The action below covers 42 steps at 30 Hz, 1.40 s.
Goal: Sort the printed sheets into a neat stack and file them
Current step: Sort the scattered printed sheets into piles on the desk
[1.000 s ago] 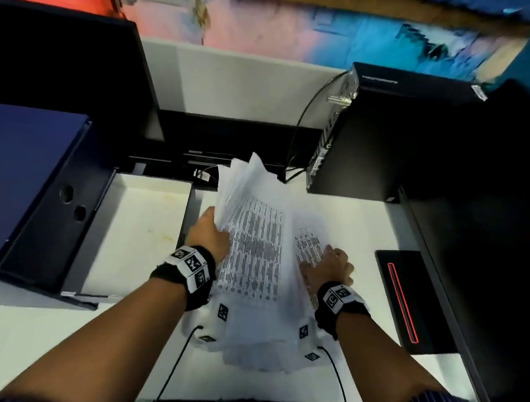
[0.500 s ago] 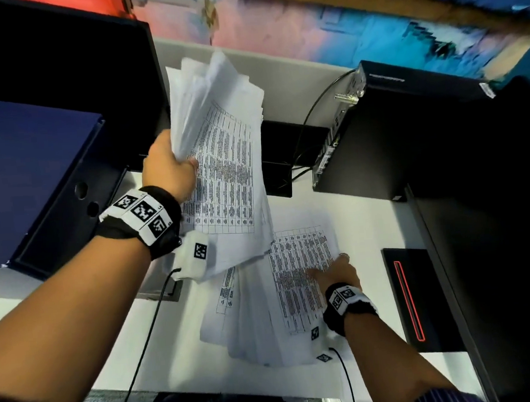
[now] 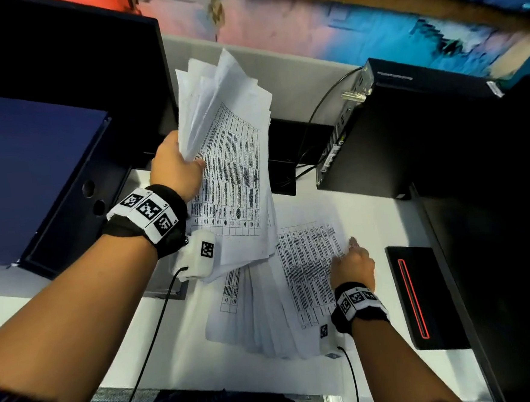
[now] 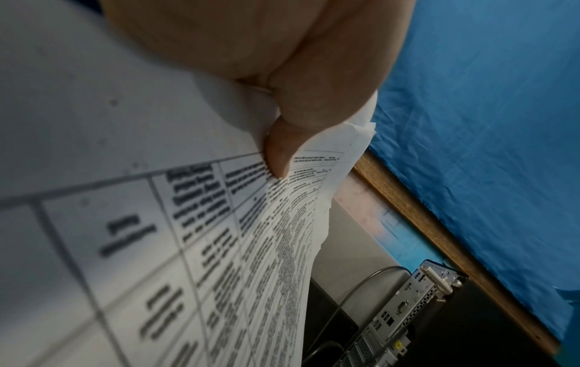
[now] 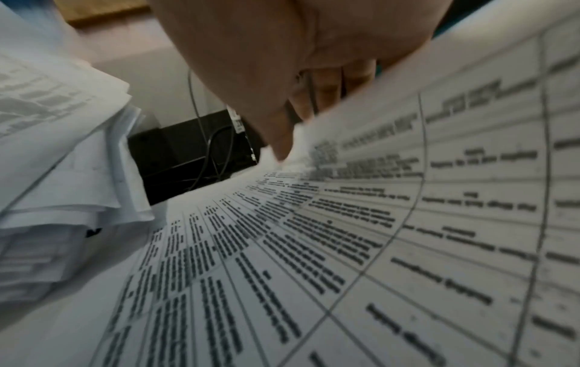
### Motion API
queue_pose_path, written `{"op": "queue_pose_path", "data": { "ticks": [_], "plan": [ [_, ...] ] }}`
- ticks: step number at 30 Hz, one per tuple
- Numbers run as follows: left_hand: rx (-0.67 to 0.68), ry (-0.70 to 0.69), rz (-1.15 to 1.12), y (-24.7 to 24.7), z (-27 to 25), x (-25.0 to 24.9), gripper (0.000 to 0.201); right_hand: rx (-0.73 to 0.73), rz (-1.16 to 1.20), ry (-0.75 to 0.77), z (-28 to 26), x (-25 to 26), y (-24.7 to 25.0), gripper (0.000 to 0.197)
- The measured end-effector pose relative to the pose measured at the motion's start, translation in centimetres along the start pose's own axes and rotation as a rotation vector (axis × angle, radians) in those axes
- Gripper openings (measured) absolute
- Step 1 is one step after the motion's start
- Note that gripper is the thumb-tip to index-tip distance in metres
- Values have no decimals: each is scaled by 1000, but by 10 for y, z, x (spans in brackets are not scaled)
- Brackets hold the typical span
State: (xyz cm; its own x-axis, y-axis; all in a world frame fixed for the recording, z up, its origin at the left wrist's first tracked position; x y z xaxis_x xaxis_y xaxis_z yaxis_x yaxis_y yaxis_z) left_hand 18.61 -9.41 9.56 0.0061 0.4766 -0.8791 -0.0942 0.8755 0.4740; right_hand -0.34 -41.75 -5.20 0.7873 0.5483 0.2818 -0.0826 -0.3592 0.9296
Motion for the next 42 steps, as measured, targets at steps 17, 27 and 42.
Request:
{"op": "queue_pose_path", "data": {
  "ticks": [17,27,42],
  "plan": [
    [-1,-5,-33,-3,7,5,45,283,-105,-210,3,-2,-52,96],
    [-11,9,-45,0,6,6,46,154,-52,-158,1,0,-43,91],
    [345,209,190,-78,-42,47,29,-359,229,193,-16,48,178,25]
  ]
}}
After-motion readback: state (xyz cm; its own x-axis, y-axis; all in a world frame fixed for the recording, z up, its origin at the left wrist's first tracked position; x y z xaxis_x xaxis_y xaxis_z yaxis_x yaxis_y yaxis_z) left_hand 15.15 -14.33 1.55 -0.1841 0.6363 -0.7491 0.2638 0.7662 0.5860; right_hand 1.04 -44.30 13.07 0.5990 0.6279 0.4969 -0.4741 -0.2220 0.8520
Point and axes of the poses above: each hand's wrist, its own z-axis towards the middle knuckle, its own y-axis out of the back of the hand, x = y × z, the point moved 6 cm from there along z, towards the middle knuckle, and after that the axes turned 5 degrees about -y, right-handed, at the moved point
